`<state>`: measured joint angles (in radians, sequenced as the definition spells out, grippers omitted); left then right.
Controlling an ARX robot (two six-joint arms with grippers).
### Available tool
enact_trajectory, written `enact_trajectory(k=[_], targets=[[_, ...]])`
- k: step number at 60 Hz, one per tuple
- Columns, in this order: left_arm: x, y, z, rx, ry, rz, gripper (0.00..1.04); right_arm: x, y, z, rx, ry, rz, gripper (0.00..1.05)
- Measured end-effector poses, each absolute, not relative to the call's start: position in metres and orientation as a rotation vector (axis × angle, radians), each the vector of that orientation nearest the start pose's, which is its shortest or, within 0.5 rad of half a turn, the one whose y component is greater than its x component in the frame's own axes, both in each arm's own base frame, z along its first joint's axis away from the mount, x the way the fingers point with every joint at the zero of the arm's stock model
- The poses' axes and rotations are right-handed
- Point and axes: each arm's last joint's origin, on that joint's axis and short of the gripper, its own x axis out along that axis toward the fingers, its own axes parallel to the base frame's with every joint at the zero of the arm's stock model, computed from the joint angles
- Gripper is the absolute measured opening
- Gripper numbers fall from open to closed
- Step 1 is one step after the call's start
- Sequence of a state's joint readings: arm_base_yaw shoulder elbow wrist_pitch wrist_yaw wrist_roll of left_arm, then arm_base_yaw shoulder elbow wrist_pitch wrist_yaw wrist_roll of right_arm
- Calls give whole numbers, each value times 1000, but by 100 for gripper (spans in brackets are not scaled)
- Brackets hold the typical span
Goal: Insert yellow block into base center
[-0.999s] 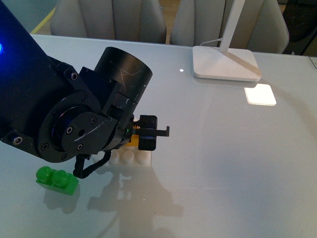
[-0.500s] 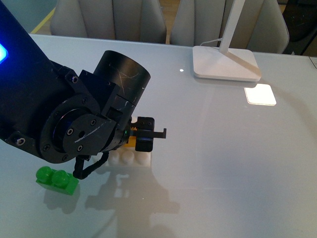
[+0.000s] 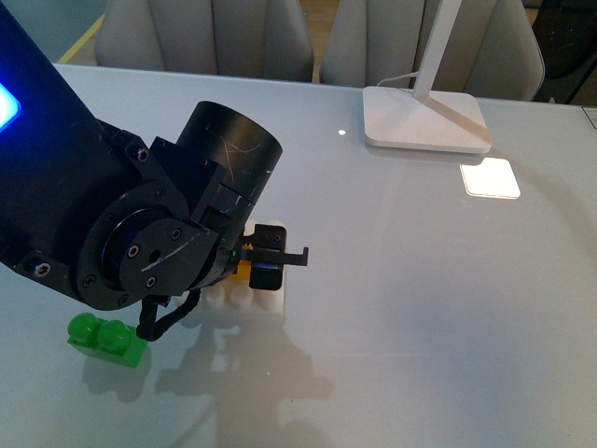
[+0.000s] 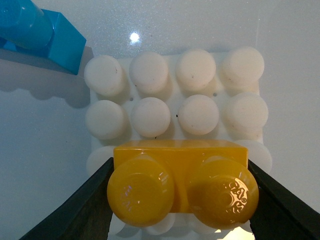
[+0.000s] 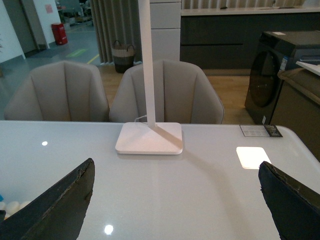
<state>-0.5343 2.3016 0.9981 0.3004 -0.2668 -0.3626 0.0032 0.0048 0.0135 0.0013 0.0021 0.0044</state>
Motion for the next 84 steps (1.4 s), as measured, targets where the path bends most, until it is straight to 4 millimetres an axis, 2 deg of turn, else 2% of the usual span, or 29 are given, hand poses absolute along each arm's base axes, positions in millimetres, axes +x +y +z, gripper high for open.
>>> enact_trajectory(k=[42,84], targets=[[320,-191,-12,125,949,-72,63,97,0,168,4,-10,1,96],[320,-191,-18,125,963,-73,63,97,0,168,4,-10,1,96]])
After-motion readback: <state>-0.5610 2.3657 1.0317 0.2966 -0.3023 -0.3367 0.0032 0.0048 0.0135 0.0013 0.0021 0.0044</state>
